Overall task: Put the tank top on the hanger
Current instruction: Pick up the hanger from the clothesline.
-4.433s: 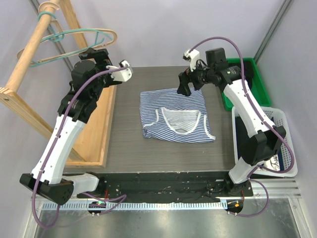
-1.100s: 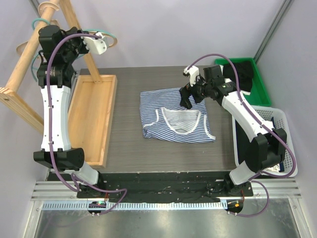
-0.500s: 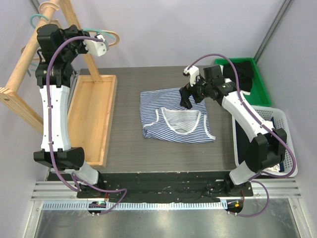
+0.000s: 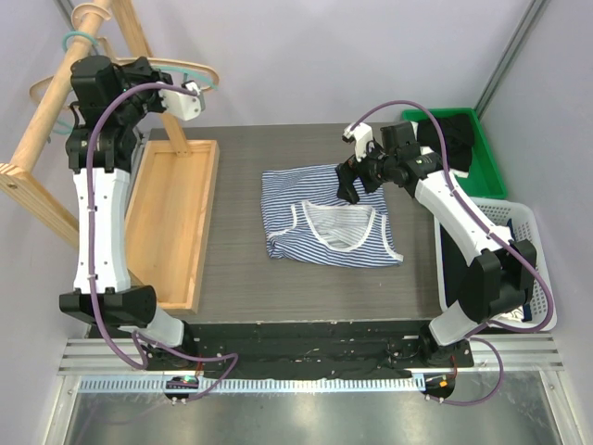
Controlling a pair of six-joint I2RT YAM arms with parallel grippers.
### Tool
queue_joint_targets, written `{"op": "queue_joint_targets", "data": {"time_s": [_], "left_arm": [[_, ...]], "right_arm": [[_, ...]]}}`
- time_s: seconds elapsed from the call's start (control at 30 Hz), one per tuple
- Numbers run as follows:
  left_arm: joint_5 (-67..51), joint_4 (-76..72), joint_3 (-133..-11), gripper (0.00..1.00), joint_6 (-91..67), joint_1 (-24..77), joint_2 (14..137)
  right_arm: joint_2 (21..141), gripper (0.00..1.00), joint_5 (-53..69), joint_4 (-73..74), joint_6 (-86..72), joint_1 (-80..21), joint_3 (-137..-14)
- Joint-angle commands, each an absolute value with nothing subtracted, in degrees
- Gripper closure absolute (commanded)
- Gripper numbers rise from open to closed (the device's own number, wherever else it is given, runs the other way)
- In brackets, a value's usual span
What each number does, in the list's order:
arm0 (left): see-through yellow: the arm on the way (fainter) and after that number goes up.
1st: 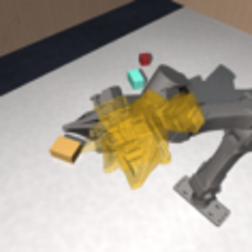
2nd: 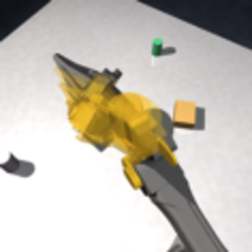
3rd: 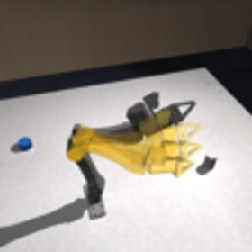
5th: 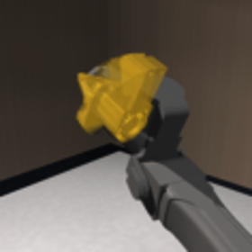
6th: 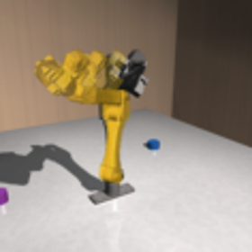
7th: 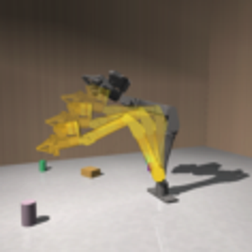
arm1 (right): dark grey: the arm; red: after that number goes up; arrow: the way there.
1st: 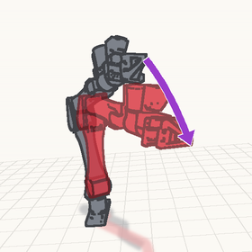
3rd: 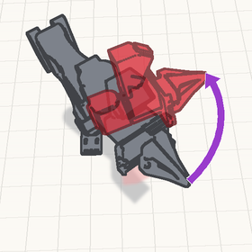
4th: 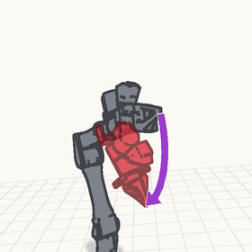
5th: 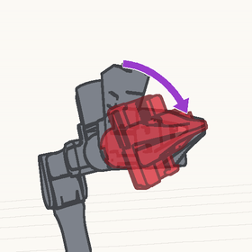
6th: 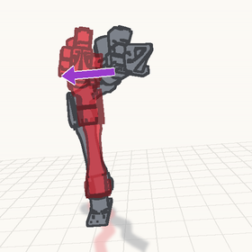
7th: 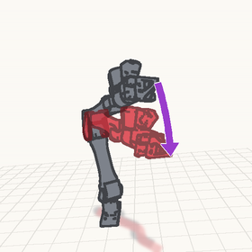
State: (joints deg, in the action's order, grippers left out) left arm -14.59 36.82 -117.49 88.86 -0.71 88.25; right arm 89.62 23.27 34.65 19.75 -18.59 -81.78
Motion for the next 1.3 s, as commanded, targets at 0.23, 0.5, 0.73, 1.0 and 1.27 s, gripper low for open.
{"op": "queue_joint_targets", "data": {"time_s": [0.23,0.5,0.73,1.0,1.27], "left_arm": [[-15.91,37.70,-116.89,1.00,94.84,1.32,82.80],[-14.94,38.15,-117.42,1.00,93.61,1.23,82.79],[-12.13,35.86,-120.67,1.00,88.95,1.32,85.43],[-9.94,35.60,-125.60,1.00,78.40,1.23,87.19],[-6.42,30.14,-122.95,1.00,72.95,0.97,86.57]], "right_arm": [[88.33,0.01,23.73,36.38,22.06,-18.72,-82.44],[85.52,0.01,25.49,42.62,24.78,-18.46,-83.93],[86.04,0.01,25.14,45.88,27.25,-18.02,-85.07],[88.33,0.01,25.40,47.29,26.90,-17.84,-87.36],[88.86,0.01,25.66,47.29,26.72,-18.02,-87.54]]}}
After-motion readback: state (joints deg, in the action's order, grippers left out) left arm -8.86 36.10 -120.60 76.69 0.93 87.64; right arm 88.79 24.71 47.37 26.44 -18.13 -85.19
